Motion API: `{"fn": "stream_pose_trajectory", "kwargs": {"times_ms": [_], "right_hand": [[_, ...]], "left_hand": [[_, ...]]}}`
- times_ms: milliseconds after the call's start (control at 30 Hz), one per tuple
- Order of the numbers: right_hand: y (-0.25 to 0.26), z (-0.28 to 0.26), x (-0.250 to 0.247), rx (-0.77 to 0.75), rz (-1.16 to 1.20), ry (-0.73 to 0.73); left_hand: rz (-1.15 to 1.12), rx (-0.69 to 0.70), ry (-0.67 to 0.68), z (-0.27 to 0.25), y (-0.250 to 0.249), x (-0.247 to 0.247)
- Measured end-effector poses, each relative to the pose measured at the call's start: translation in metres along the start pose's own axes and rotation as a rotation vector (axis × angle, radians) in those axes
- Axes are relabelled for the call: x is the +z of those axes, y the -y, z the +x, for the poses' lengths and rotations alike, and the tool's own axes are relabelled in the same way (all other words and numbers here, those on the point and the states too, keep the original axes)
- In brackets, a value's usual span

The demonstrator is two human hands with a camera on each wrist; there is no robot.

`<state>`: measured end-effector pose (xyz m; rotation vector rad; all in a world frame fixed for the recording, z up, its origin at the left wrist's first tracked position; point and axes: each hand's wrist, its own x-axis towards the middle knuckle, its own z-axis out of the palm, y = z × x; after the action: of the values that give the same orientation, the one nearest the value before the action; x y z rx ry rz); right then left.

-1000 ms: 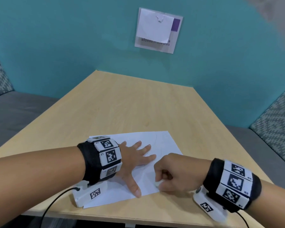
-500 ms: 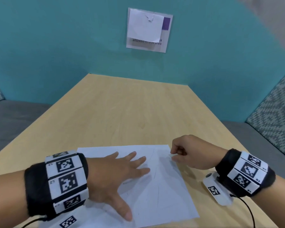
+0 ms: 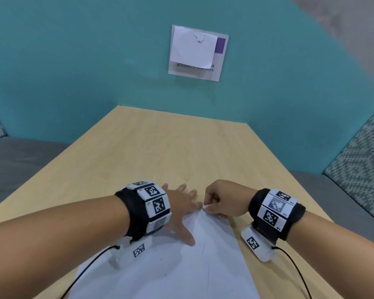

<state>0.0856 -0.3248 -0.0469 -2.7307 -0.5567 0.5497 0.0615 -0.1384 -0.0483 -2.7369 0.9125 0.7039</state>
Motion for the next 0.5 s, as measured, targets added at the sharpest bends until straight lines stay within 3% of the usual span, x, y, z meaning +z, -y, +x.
{"fn": "stream_pose_trajectory", "kwargs": {"times_ms": [267,433,500], "right_hand": [[0.014,-0.006,0.011,-0.092,-0.082,0.096],[0.011,0.001,-0.003,-0.066,-0.174,0.029],[0.019,-0.003,0.006,-0.107,-0.161,0.064]], "left_hand": [[-0.024,-0.002,-0.018,0.008,0.009,0.017],[-0.012,-0.016,-0.011,0.012,0.012,0.02],[-0.011,-0.017,-0.024,0.01,0.01,0.021]]}}
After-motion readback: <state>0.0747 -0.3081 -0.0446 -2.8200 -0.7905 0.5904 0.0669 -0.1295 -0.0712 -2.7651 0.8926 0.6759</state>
